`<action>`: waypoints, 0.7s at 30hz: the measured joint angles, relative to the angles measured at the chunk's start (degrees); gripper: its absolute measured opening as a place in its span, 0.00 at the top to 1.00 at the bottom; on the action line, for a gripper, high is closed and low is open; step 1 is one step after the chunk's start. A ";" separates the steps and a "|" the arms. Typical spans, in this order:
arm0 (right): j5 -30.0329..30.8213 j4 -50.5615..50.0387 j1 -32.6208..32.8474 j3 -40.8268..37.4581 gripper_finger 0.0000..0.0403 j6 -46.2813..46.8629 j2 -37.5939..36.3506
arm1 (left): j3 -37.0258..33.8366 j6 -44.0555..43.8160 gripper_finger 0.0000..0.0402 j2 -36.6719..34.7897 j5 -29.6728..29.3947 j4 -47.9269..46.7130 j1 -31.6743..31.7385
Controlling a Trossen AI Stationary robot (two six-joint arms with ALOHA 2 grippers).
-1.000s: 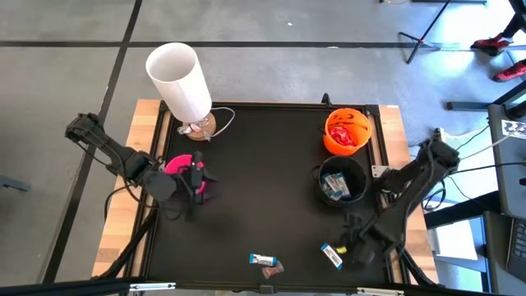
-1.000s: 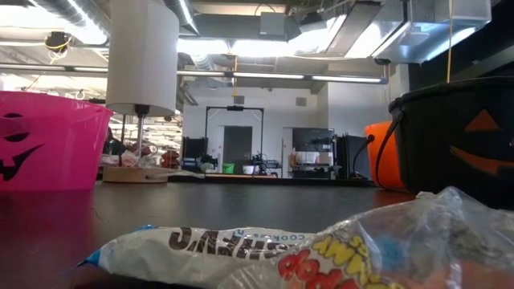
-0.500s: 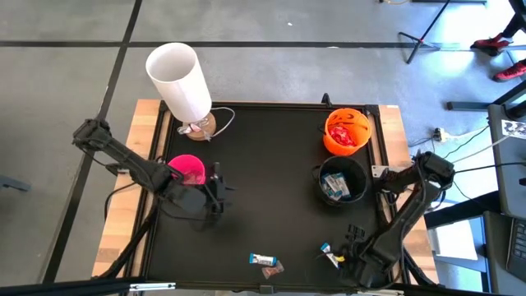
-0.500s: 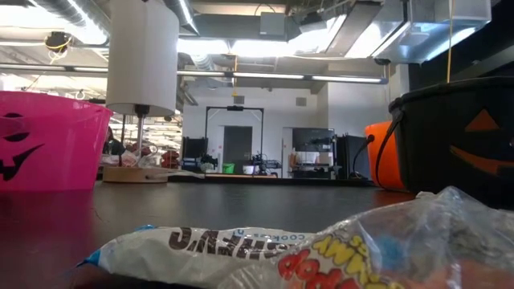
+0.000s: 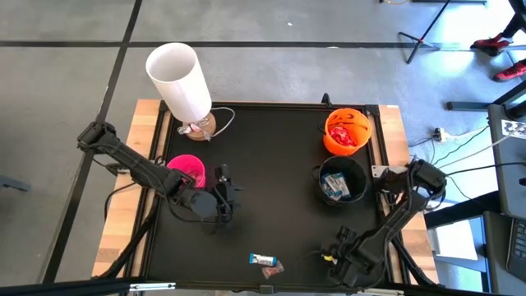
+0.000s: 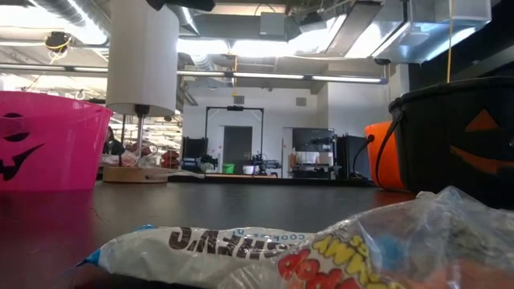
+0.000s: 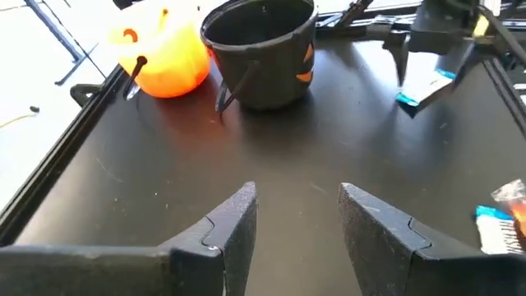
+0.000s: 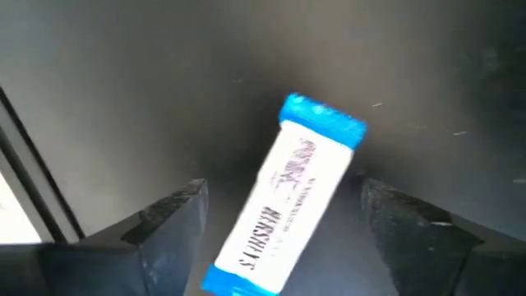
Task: Sort candy
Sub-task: Put the white chocolate into the black bucket
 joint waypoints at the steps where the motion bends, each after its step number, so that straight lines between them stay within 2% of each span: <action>1: -0.27 0.69 -0.24 0.00 0.20 0.00 0.62 | 0.00 0.35 0.60 0.00 -0.22 0.11 0.00; 6: -2.39 -0.90 -0.41 0.39 0.18 1.17 3.64 | 0.00 0.92 0.60 -0.04 -0.30 1.61 -0.32; 11: -2.37 -2.10 -0.39 0.41 0.22 2.28 4.56 | 0.00 0.92 0.60 -0.04 -0.31 1.53 -0.39; 16: -2.17 -2.63 -0.41 0.31 0.32 1.78 4.63 | 0.00 0.92 0.60 -0.04 -0.25 1.41 -0.48; 21: -2.58 -3.46 -0.43 0.50 0.48 0.38 4.41 | 0.00 0.91 0.60 -0.04 -0.26 1.33 -0.44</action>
